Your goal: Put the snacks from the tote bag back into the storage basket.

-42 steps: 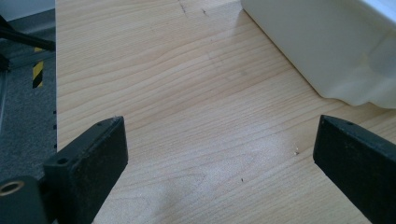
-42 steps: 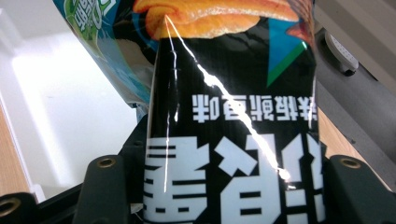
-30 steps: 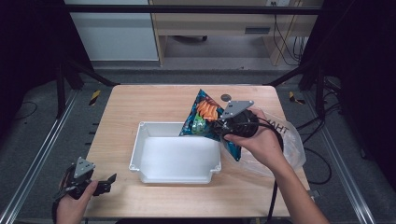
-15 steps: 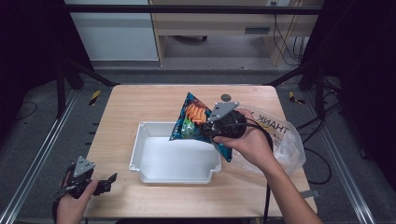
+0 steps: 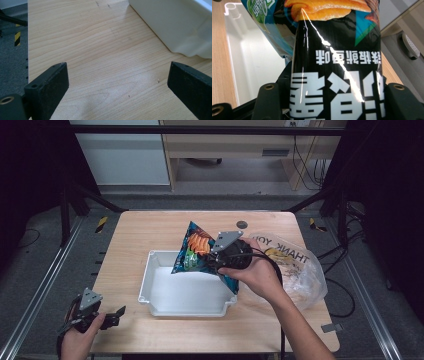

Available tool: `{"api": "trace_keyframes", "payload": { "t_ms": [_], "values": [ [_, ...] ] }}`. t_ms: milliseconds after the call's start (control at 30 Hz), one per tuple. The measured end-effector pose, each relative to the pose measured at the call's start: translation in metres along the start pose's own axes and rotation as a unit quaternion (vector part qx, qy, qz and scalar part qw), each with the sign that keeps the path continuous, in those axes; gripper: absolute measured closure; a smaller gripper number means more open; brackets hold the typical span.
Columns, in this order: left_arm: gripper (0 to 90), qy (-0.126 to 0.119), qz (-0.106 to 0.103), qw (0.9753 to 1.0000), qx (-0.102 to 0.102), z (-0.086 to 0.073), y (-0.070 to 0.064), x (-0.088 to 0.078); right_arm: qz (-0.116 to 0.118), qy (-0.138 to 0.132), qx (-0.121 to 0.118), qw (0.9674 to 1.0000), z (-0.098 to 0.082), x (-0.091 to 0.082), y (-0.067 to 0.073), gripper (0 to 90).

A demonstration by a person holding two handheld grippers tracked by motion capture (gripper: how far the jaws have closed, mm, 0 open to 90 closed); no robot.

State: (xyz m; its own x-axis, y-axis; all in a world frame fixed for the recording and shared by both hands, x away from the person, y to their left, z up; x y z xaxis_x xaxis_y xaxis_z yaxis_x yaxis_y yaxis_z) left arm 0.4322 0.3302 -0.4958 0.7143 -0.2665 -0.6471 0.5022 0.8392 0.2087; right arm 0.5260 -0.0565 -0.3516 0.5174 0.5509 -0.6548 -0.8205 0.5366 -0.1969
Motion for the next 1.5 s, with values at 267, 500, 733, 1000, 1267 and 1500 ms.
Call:
{"api": "trace_keyframes", "payload": {
  "t_ms": [267,500,733,1000,1267,1500],
  "values": [
    [3.2,0.002,0.001,1.0,0.003,0.001,-0.002,0.002,0.01,-0.011,-0.008,0.9999,0.006,0.005,0.008,41.6],
    [3.2,0.002,0.002,1.0,0.001,0.0,-0.002,0.0,0.019,-0.014,-0.01,0.9997,0.009,0.008,0.014,41.6],
    [3.2,0.001,0.001,1.0,0.001,0.0,-0.001,0.001,0.03,-0.006,-0.029,0.9991,0.013,0.016,0.023,41.6],
    [3.2,0.001,-0.001,1.0,0.003,0.0,-0.002,0.001,0.044,0.007,-0.036,0.9984,0.015,0.028,0.031,41.6],
    [3.2,0.002,-0.002,1.0,0.002,0.0,-0.002,0.002,0.05,0.011,-0.039,0.9979,0.016,0.035,0.036,41.5],
    [3.2,0.001,0.0,1.0,0.0,0.0,-0.001,0.001,0.057,0.014,-0.048,0.9971,0.017,0.041,0.042,41.5]
  ]
}}
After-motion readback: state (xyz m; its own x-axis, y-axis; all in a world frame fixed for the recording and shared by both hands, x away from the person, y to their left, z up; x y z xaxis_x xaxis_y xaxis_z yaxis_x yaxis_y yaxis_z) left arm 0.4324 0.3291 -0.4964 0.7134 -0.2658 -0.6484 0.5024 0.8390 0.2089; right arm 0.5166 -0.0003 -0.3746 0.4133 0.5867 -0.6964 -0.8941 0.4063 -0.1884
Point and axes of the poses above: each handheld gripper's, and its own axes: x roughly forward along the jaws, z roughly out of its top, y roughly to its left, the point moved 4 cm from there along x, roughly forward along the jaws, and after that the axes turned 11 degrees about x, right-handed, at the moved point
